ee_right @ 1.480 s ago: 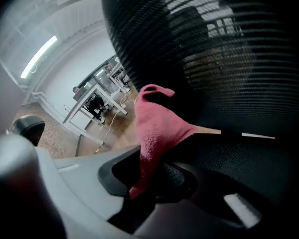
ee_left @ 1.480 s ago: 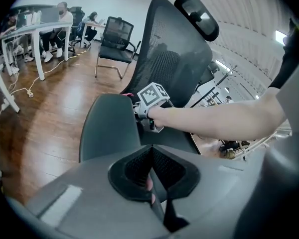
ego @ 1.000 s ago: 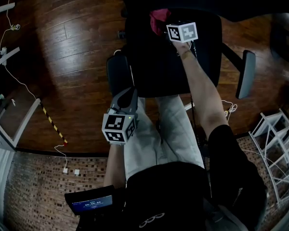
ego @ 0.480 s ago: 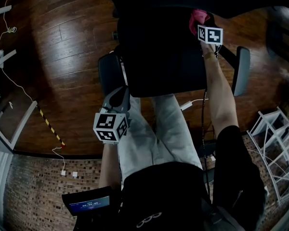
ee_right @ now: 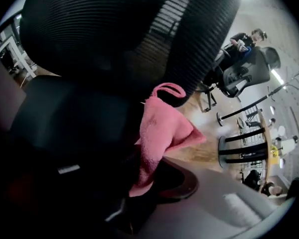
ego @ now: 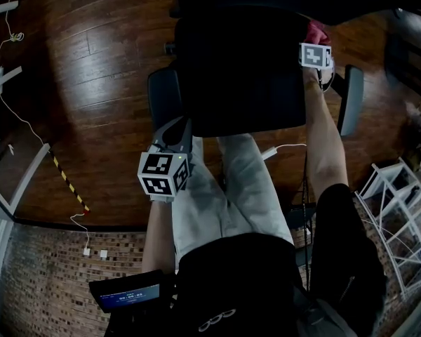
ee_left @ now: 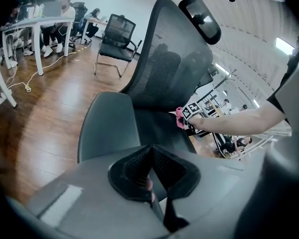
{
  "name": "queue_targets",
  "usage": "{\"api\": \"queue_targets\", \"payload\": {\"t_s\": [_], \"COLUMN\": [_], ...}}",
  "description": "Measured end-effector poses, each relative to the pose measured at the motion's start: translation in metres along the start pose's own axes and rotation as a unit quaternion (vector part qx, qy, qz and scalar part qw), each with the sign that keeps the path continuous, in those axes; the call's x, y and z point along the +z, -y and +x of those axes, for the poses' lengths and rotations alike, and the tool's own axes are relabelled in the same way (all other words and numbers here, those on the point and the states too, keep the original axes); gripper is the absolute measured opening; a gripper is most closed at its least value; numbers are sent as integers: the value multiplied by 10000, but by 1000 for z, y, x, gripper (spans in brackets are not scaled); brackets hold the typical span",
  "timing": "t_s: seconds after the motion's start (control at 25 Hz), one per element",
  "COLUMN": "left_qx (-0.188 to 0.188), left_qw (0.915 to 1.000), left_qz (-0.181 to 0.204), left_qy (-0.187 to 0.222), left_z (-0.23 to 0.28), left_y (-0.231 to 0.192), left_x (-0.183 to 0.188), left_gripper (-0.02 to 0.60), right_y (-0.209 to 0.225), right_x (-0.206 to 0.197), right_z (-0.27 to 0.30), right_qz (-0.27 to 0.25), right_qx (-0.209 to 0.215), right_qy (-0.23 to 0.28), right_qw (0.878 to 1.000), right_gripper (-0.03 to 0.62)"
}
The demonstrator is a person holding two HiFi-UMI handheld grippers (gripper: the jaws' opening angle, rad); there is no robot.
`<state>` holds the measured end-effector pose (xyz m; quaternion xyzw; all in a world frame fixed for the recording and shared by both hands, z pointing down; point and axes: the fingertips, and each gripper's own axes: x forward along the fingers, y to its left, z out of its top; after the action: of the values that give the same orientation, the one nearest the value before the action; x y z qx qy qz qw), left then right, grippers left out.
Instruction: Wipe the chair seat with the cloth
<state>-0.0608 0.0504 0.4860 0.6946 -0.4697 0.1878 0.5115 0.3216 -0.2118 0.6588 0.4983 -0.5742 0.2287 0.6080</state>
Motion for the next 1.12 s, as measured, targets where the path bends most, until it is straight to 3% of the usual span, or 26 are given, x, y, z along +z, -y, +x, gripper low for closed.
{"api": "queue_targets", "payload": {"t_s": [0.16,0.32,0.52,0.72,0.84,0.92,1.04,1.12], "left_qx": [-101,-150,-160,-184,-182,-165,-140,-128], "left_qw": [9999,9996,9996,9994,9994,9995,9995,9995], "left_qz": [-65,-218,-224,-260,-260,-243,-233,-251], "left_qy": [-21,28,92,97,111,123,136,131], "left_z": [1,2,0,-2,-3,-3,-2,-2], "left_y": [3,-1,-2,-7,-8,-7,-7,-8], "left_x": [1,2,3,4,5,5,5,5], "left_gripper": [-6,-6,-6,-6,-6,-6,-6,-6], "right_y": [-62,-133,-239,-338,-374,-394,-423,-428], "right_x": [3,18,38,67,73,74,70,60], "right_z": [2,-5,-34,-84,-110,-130,-159,-156], "right_qz": [-444,-562,-1020,-1292,-1295,-1161,-989,-1020], "right_qx": [425,979,1944,2867,3344,3924,4843,4928], "right_qy": [-23,117,347,772,875,905,998,959], "right_qw": [9981,9935,9750,9461,9294,9079,8635,8588], "right_gripper": [63,63,63,63,63,63,63,63]}}
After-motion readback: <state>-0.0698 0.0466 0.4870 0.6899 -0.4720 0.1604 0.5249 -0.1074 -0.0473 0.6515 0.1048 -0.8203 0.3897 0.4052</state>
